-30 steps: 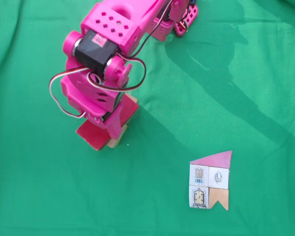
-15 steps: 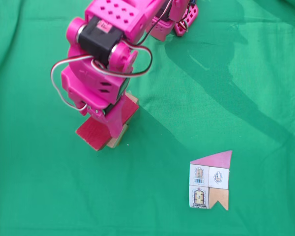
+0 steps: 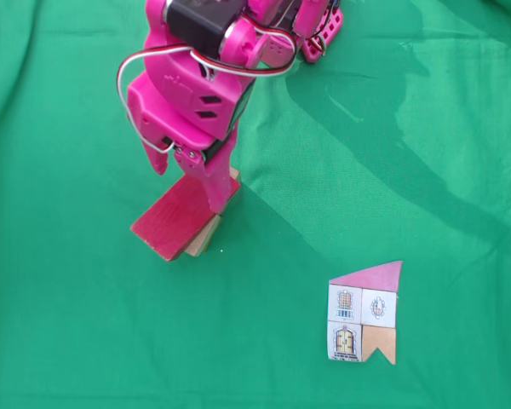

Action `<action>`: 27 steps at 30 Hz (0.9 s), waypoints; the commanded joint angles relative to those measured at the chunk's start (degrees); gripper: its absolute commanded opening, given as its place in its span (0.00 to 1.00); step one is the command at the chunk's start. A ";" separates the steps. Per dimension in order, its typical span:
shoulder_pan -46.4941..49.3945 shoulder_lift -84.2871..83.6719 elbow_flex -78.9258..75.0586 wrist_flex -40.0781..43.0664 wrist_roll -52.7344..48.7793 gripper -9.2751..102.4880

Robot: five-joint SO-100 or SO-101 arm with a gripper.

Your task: Grasp some building blocks and build the house on the picture.

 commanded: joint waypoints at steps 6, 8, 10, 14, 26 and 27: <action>0.97 2.81 -1.23 -4.13 -4.31 0.27; 2.37 2.81 -1.58 -6.24 -4.31 0.24; 4.13 2.55 -1.67 -7.91 -4.39 0.21; 7.82 1.49 -1.67 -10.63 -4.39 0.18; 10.11 -8.09 -1.67 -19.16 -4.48 0.11; 10.02 -8.53 -1.67 -19.60 -4.48 0.10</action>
